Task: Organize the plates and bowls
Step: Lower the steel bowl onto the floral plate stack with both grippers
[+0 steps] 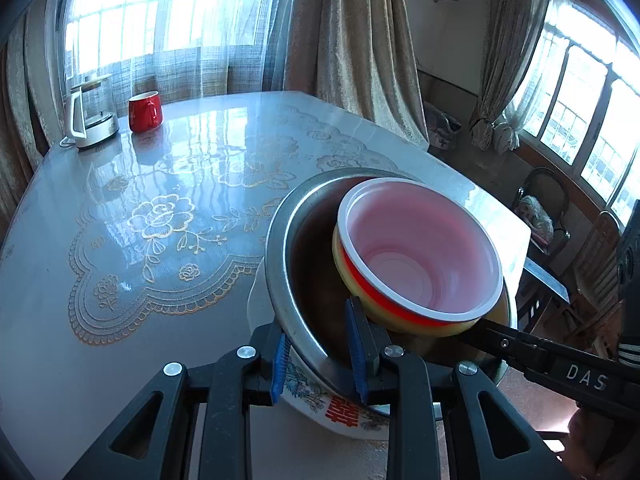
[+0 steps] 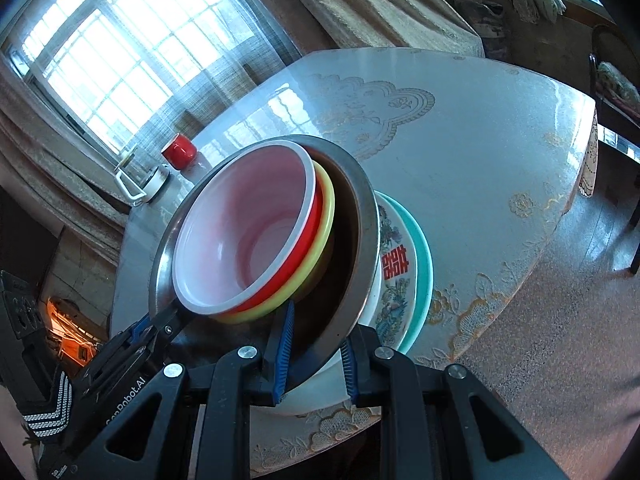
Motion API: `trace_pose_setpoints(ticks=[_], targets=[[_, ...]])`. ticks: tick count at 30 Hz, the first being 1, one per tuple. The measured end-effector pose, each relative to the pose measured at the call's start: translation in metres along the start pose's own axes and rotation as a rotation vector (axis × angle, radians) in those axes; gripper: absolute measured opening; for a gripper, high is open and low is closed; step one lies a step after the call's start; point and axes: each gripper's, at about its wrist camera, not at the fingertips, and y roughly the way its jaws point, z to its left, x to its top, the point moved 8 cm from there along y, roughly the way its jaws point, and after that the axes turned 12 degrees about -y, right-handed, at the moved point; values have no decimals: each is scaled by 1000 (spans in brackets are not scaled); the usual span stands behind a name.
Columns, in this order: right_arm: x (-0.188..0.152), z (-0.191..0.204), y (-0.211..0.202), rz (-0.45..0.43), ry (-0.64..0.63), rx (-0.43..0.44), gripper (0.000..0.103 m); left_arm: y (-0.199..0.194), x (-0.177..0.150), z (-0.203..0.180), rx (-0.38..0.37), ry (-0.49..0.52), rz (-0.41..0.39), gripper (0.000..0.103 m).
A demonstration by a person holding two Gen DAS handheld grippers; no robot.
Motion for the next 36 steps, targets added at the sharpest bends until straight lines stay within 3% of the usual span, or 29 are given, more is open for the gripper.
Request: trace_pose_setpoints(ticks=[17,36], targets=[[-6,-12,13,47,24,-4,22,17,-8,3,33,-3,24,27],[-8,-12,9,37,8,5,21,21,-9,7,54,-15,29,27]])
